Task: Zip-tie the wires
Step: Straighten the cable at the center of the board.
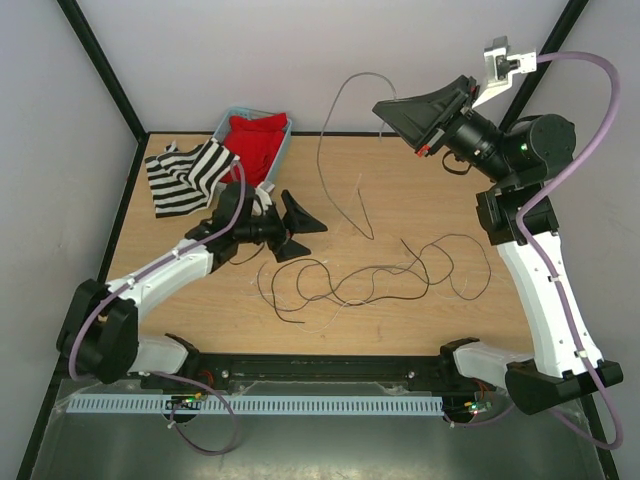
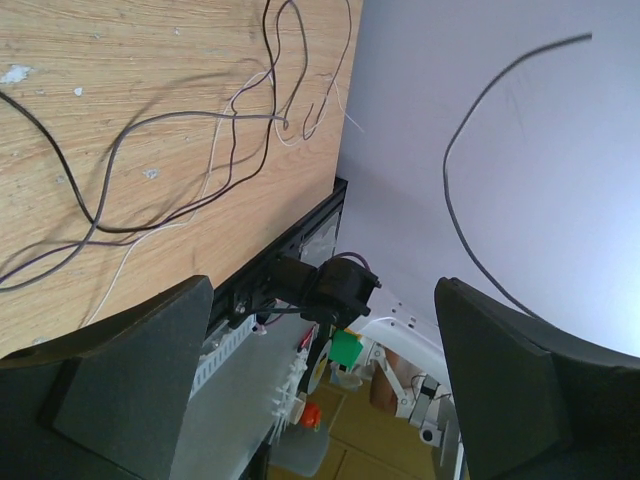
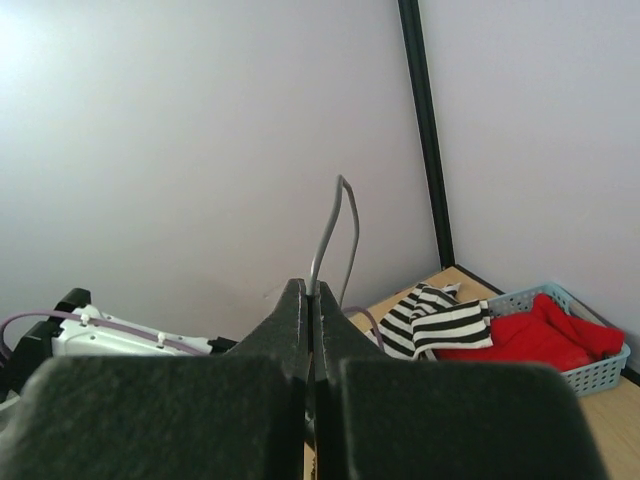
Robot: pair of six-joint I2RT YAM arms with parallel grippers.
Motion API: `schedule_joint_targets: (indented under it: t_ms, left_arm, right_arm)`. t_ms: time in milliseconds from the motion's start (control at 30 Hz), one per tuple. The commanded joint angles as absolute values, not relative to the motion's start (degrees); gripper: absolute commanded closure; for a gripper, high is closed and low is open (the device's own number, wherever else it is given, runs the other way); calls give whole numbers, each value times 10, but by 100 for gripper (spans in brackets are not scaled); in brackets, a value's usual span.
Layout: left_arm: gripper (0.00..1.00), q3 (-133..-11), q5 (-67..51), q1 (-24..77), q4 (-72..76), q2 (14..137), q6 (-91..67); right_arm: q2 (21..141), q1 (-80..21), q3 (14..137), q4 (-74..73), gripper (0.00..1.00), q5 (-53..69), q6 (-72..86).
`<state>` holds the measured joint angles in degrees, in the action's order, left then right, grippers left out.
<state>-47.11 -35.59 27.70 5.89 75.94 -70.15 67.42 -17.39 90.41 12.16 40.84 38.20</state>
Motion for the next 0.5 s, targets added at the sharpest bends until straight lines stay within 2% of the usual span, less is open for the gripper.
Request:
schedule_joint_targets:
  t_ms: [0,467]
  left_arm:
    - [6,-507,-348,295,125,787,-721]
    - [10,-524,-314,334,185,856,-735]
  right_arm:
    - [661,-178,893,156,100,413,395]
    - [645,-178,860,188,100,407,420]
